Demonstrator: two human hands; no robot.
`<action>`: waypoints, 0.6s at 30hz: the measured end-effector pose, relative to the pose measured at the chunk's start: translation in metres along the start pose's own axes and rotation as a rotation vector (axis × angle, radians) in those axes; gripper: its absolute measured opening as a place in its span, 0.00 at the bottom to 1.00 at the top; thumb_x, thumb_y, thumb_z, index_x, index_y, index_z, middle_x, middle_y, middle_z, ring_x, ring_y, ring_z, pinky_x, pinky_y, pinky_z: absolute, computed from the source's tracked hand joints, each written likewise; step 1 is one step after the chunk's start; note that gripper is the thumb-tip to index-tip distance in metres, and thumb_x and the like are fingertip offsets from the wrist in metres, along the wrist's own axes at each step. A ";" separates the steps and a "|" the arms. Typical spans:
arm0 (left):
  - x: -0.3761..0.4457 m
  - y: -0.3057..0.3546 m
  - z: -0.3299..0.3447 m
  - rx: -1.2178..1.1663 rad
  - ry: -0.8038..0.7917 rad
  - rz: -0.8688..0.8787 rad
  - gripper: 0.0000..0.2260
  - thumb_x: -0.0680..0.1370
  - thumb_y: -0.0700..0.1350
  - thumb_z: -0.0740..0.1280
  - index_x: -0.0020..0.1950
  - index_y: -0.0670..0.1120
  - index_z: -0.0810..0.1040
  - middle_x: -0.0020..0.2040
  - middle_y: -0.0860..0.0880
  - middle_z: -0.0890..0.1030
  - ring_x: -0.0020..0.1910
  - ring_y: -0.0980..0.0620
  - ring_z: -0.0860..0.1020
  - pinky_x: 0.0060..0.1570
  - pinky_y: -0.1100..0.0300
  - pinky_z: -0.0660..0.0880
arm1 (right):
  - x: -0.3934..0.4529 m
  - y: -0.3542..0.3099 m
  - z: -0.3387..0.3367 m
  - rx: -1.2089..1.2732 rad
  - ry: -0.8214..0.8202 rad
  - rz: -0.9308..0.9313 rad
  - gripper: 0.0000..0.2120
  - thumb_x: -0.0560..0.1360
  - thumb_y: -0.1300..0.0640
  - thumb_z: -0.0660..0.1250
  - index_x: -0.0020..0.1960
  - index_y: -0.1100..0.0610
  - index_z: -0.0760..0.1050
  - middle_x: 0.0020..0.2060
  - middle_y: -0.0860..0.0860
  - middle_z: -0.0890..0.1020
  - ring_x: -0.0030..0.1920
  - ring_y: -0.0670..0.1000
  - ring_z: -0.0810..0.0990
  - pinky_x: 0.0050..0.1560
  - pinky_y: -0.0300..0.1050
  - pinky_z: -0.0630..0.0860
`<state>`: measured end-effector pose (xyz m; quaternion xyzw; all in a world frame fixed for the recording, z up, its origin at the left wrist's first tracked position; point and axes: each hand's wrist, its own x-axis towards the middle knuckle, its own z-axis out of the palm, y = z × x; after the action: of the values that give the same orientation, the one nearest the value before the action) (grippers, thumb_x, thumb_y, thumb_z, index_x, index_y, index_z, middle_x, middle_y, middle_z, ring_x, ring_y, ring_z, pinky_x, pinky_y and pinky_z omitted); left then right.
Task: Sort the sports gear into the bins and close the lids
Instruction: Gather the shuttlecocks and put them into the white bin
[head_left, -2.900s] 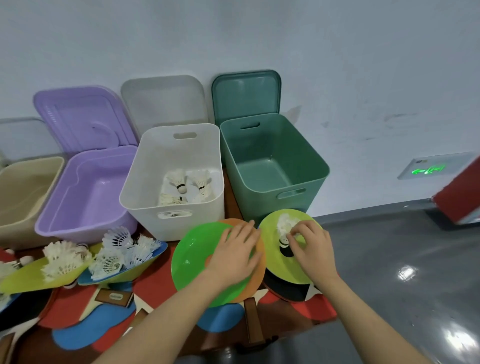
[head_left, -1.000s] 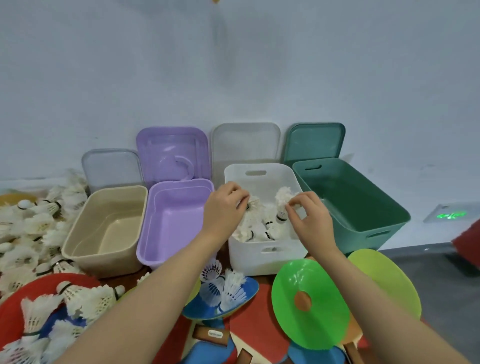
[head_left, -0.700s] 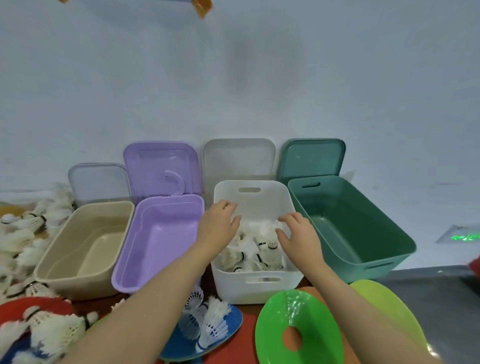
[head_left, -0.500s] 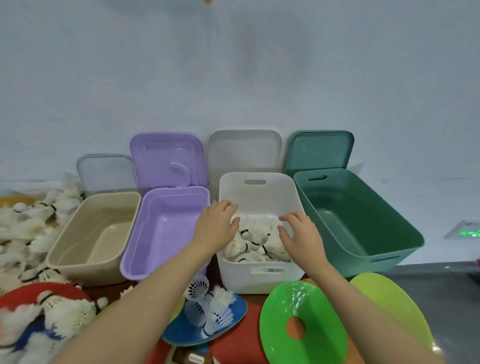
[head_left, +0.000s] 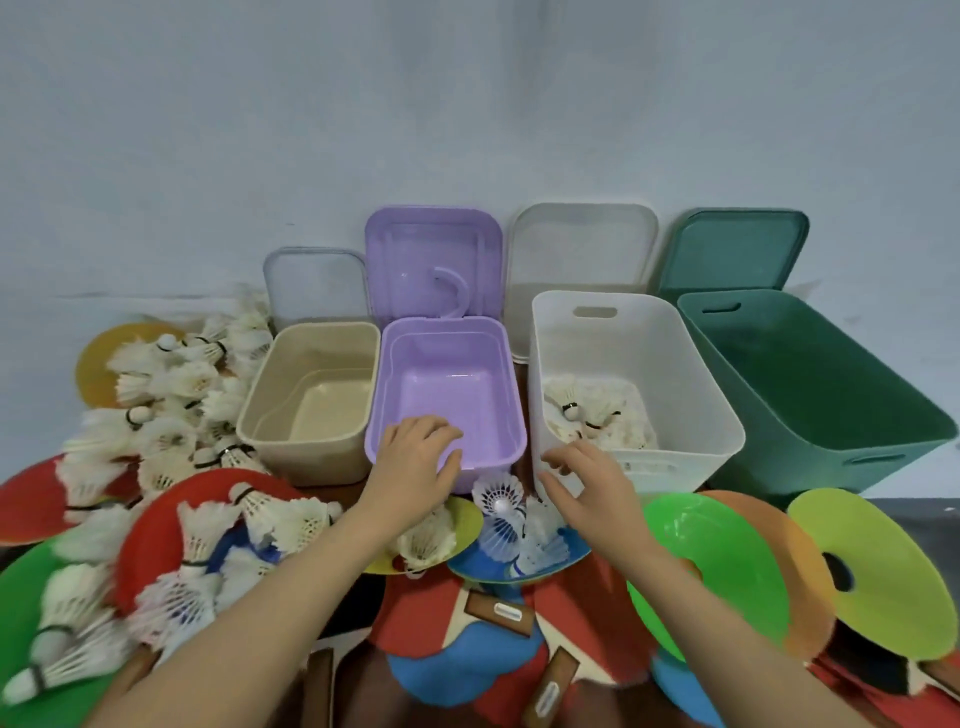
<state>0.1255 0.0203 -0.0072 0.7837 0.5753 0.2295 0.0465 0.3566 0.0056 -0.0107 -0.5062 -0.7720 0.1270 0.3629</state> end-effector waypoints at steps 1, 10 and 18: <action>-0.011 -0.009 0.000 0.007 -0.012 -0.014 0.22 0.74 0.54 0.52 0.54 0.46 0.80 0.52 0.49 0.79 0.54 0.47 0.76 0.50 0.55 0.63 | -0.003 -0.004 0.011 -0.010 -0.058 0.038 0.11 0.73 0.51 0.64 0.49 0.56 0.79 0.40 0.50 0.78 0.42 0.50 0.77 0.43 0.45 0.73; -0.068 -0.057 0.009 0.077 -0.159 -0.073 0.23 0.73 0.57 0.51 0.54 0.50 0.80 0.51 0.53 0.80 0.52 0.48 0.76 0.50 0.55 0.65 | -0.013 -0.005 0.084 -0.298 -0.463 0.308 0.30 0.72 0.36 0.47 0.69 0.48 0.65 0.66 0.57 0.68 0.64 0.60 0.68 0.63 0.50 0.62; -0.078 -0.061 0.022 0.019 -0.407 -0.129 0.19 0.79 0.57 0.57 0.69 0.54 0.69 0.72 0.51 0.65 0.69 0.50 0.63 0.67 0.53 0.52 | -0.010 -0.013 0.092 -0.345 -0.500 0.412 0.24 0.80 0.46 0.55 0.74 0.51 0.59 0.73 0.48 0.62 0.70 0.54 0.62 0.67 0.52 0.57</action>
<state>0.0633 -0.0269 -0.0713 0.7760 0.6050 0.0576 0.1687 0.2869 0.0070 -0.0722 -0.6580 -0.7289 0.1851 0.0391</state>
